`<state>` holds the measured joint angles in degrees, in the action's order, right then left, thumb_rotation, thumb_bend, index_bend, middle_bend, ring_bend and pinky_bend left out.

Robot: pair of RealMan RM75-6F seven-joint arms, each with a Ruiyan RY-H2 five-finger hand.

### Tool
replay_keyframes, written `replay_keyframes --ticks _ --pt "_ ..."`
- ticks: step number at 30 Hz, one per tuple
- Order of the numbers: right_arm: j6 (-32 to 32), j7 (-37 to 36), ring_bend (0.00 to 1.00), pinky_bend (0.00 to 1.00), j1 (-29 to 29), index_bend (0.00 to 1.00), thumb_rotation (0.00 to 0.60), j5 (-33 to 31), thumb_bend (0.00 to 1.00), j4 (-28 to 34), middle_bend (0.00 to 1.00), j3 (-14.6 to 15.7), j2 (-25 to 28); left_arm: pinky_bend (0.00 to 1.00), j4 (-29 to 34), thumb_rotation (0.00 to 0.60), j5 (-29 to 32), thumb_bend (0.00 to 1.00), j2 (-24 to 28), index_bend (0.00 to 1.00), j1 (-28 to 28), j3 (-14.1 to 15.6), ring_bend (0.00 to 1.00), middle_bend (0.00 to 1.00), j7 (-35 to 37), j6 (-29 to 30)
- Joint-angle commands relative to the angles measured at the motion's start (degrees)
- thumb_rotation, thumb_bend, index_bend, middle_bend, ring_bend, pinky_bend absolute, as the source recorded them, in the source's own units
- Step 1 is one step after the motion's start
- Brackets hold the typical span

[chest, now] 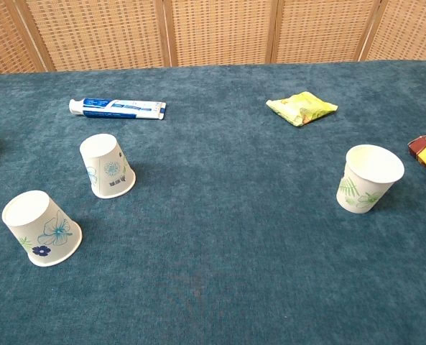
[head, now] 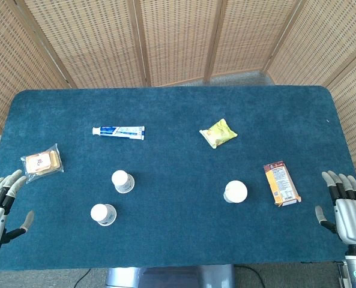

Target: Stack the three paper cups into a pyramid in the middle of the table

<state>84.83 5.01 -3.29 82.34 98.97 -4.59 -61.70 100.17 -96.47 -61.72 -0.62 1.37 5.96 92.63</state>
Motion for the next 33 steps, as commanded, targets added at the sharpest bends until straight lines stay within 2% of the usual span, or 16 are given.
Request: replay_keyframes --ticks 1,12,21,26,33 --pt "-0.2 -0.5 0.0 0.01 -0.1 0.0 0.6 -0.1 0.45 -0.1 0.0 -0.1 -0.1 0.0 0.2 0.6 0.0 0.47 0.0 0.06 -0.1 0.1 0.0 0.04 -0.2 -0.3" --pt "-1.8 -3.9 0.0 0.03 -0.8 0.0 0.6 1.9 0.45 0.0 0.0 0.7 1.0 0.0 1.7 0.598 -1.4 0.47 1.4 0.06 0.4 0.0 0.0 0.04 -0.8 1.8" --pt "-5.7 -10.8 0.0 0.04 -4.5 0.0 0.6 9.6 0.45 5.7 0.0 2.2 4.7 0.0 2.2 0.6 -1.4 0.47 2.0 0.05 0.0 0.0 0.0 0.04 -0.6 1.1" --pt "-9.6 -8.9 0.0 0.04 -7.4 0.0 0.6 10.8 0.45 8.3 0.0 2.3 4.7 0.0 2.2 0.6 -1.1 0.47 2.4 0.05 -0.4 -0.2 0.0 0.04 -0.4 0.6" --pt "-15.7 -3.9 0.0 0.05 -11.6 0.0 0.6 8.9 0.45 10.5 0.0 1.5 2.7 0.0 2.2 0.599 -1.5 0.47 2.7 0.05 -0.6 0.0 0.0 0.04 -0.5 0.2"
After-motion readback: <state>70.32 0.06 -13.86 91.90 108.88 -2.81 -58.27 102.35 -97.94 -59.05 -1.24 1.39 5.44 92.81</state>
